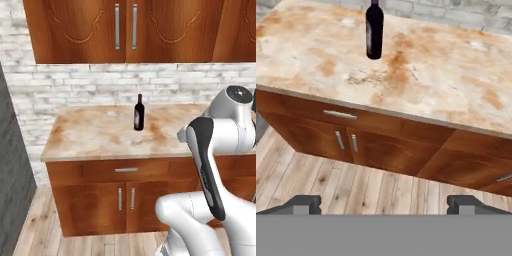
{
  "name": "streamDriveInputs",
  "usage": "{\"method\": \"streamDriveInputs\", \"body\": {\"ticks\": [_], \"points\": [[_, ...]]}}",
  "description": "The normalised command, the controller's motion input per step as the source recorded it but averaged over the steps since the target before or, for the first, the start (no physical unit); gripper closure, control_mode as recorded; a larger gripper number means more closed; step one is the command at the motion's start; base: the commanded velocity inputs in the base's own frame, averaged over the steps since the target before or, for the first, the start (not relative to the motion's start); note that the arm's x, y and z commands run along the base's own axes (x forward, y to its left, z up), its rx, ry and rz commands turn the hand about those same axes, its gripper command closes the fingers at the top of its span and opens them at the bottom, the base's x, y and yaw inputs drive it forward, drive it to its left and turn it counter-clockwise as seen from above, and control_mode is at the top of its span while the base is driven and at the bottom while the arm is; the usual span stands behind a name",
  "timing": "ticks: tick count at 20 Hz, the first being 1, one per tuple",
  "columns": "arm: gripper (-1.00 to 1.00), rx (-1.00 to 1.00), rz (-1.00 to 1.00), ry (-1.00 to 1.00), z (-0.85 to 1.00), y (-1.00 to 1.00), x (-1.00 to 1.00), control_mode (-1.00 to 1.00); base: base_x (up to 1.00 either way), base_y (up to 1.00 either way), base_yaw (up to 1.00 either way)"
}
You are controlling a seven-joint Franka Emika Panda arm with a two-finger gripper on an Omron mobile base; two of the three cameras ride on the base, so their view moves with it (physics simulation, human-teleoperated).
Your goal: Place the drinks on the dining counter in a tight cluster.
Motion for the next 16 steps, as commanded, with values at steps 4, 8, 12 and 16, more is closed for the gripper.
{"method": "streamDriveInputs", "body": {"ticks": [4,8,12,16], "points": [[-1.0,0.0,0.0,0.0,0.0,0.0,0.0,1.0,0.56,0.05,-0.38],[-1.0,0.0,0.0,0.0,0.0,0.0,0.0,1.0,0.33,0.0,-0.04],[-1.0,0.0,0.0,0.0,0.0,0.0,0.0,1.0,0.41,0.17,-0.05],[-1.0,0.0,0.0,0.0,0.0,0.0,0.0,1.0,0.71,0.45,-0.15]]}}
